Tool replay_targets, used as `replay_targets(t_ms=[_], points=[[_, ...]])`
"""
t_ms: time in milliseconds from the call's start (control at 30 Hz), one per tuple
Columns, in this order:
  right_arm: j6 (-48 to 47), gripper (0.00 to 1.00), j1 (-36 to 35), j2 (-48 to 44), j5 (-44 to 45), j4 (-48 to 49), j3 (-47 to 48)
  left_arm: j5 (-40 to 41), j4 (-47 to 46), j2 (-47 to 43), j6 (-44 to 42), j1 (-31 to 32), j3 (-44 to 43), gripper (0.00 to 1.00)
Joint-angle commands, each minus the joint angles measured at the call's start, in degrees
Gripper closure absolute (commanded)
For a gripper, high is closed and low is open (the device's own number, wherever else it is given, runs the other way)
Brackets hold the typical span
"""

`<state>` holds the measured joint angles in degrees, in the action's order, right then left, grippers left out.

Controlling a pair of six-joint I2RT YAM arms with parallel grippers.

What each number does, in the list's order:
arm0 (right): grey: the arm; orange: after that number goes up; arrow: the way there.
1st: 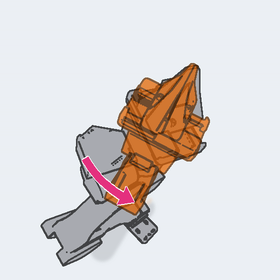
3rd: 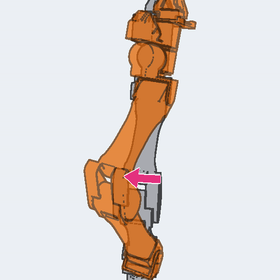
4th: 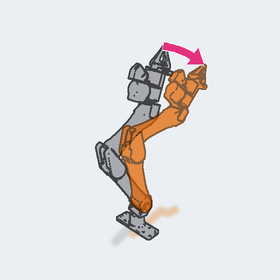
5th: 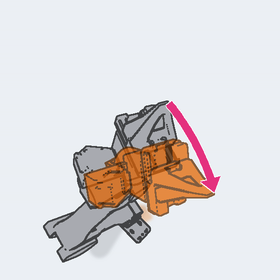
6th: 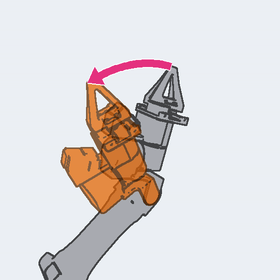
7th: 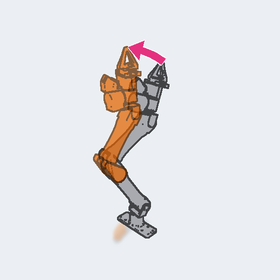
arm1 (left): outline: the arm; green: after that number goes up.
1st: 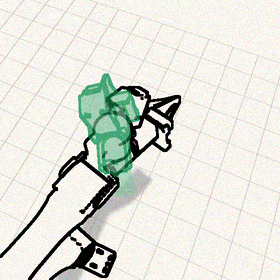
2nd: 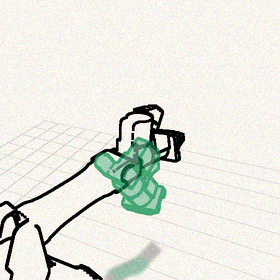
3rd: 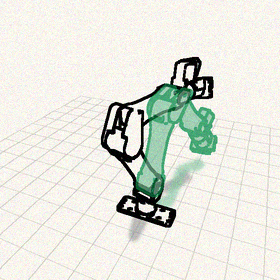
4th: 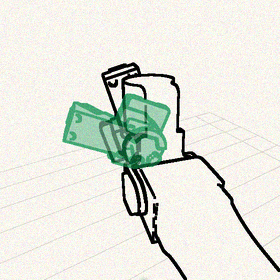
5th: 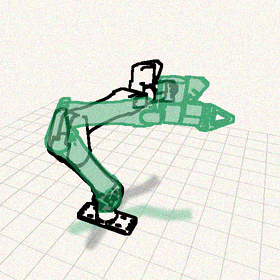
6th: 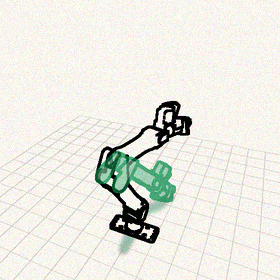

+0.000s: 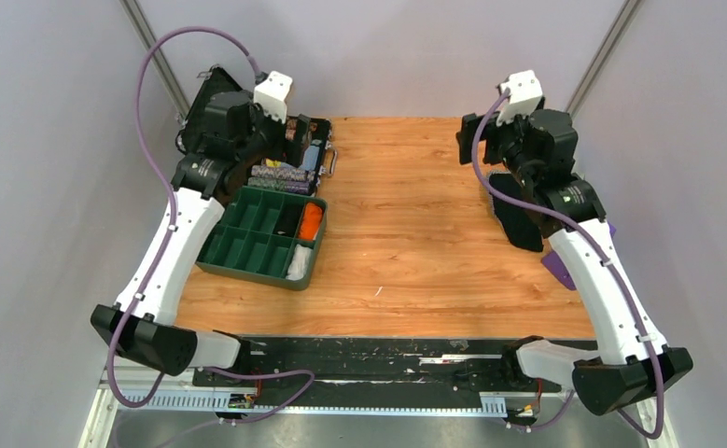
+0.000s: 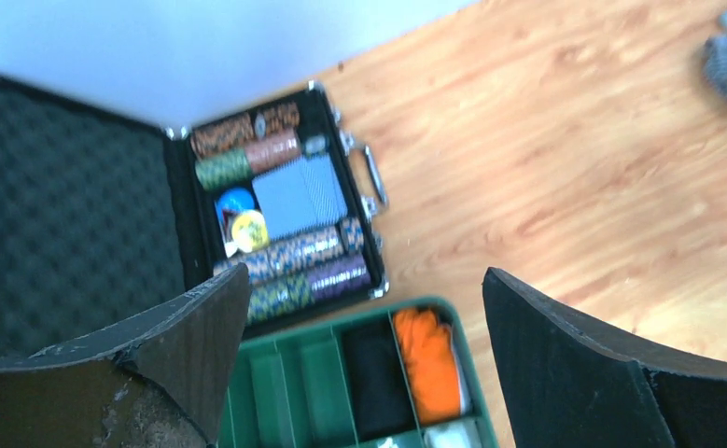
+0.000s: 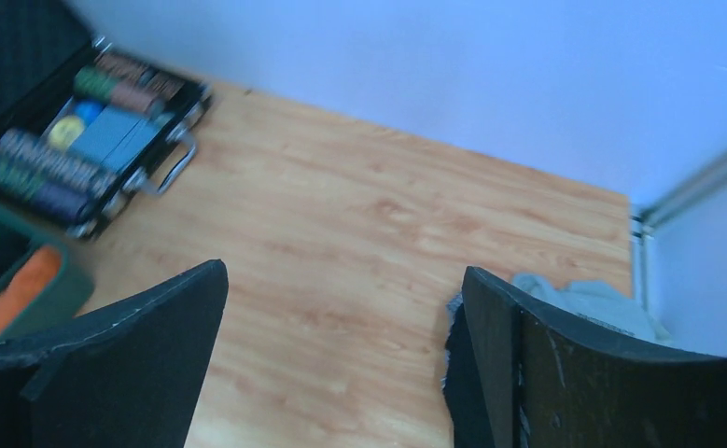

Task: Roll the underwear
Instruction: Reset both arms

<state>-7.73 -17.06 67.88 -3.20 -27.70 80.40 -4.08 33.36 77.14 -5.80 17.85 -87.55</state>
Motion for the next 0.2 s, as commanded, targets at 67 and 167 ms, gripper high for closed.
replay_targets(t_ms=[67, 167], points=[[8.04, 0.00, 0.12, 1.95, 22.59, 4.03, 0.79, -5.61, -4.94, 0.99, 1.94, 0.08, -3.44, 0.00], [8.04, 0.00, 0.17, 0.60, 20.93, 3.85, -1.78, -6.69, -5.47, 0.72, 2.87, 0.09, -2.20, 0.00]])
